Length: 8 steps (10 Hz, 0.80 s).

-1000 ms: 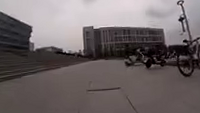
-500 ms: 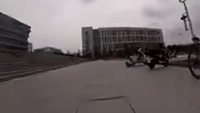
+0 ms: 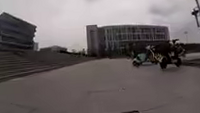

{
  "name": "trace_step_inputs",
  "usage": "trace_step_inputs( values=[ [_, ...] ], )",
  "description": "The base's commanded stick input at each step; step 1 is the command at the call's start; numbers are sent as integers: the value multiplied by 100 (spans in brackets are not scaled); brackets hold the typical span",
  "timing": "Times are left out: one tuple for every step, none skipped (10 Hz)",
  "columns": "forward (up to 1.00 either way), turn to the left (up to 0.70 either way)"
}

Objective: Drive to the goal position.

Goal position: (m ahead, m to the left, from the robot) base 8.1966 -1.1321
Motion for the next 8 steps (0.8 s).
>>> trace_step_inputs(
  values=[
    [100, -27],
    [100, -27],
    [100, -27],
    [100, -27],
    [100, -1],
    [100, -24],
    [100, -27],
    [100, -27]
  ],
)
